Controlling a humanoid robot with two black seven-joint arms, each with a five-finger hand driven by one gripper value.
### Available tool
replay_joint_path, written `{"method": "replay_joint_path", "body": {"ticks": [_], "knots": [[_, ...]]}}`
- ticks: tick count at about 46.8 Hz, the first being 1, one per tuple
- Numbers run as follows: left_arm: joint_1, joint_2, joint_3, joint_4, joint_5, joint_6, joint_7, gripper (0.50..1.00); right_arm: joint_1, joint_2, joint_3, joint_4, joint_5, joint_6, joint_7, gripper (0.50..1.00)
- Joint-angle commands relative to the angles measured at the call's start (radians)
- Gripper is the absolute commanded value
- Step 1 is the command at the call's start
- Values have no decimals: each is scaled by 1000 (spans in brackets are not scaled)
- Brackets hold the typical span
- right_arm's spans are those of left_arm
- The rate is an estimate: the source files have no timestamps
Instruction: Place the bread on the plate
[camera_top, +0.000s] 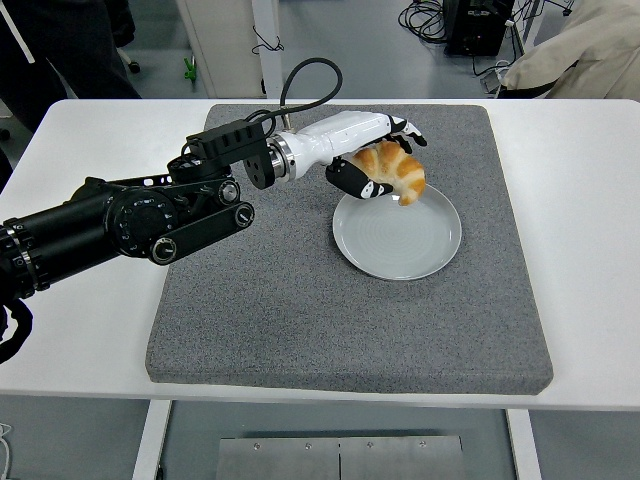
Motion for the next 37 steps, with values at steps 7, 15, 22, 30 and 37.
{"method": "replay_joint_path", "body": {"ticks": [7,15,22,30,37], "knots": [[26,-19,0,1,33,24,0,714,0,0,0,0,0,0,0,1000],[45,-31,1,11,34,24,0,716,0,0,0,0,0,0,0,1000],[60,-35,47,14,33,34,0,716,0,0,0,0,0,0,0,1000],[82,-45,58,15,34,59,0,716,0,0,0,0,0,0,0,1000],[89,-47,64,17,34,60,0,716,0,0,0,0,-1,0,0,1000]]}}
